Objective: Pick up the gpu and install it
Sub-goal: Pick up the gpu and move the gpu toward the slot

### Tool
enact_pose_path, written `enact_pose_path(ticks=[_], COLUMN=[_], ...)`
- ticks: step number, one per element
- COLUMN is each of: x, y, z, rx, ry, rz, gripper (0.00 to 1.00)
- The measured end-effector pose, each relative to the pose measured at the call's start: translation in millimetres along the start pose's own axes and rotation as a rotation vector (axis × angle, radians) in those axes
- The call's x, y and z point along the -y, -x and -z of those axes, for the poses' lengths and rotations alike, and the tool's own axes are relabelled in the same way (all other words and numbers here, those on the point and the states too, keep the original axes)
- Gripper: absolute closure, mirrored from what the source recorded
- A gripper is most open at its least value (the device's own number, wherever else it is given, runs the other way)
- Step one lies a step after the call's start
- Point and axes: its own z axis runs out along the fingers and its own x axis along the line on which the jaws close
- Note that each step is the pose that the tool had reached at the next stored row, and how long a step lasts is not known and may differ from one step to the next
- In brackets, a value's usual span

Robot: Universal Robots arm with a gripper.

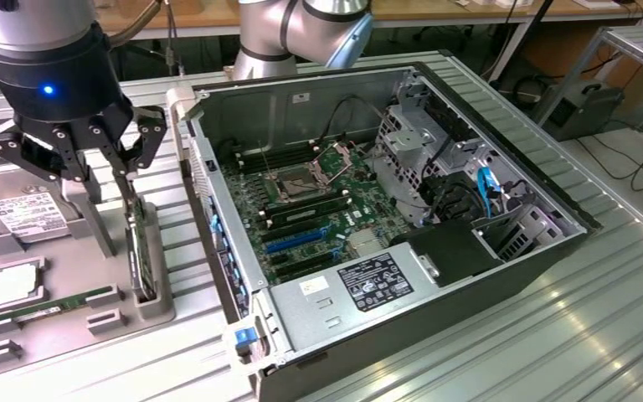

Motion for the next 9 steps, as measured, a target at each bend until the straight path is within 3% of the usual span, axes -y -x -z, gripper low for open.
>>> enact_pose_path(ticks=[8,9], x=[1.3,2.5], y=[-0.1,-0.2], z=[-16.1,-24.0], rx=[0.0001,0.0002], ry=[0.0000,-0.0002], rz=[-0.001,-0.007], gripper=[0.64,0.64])
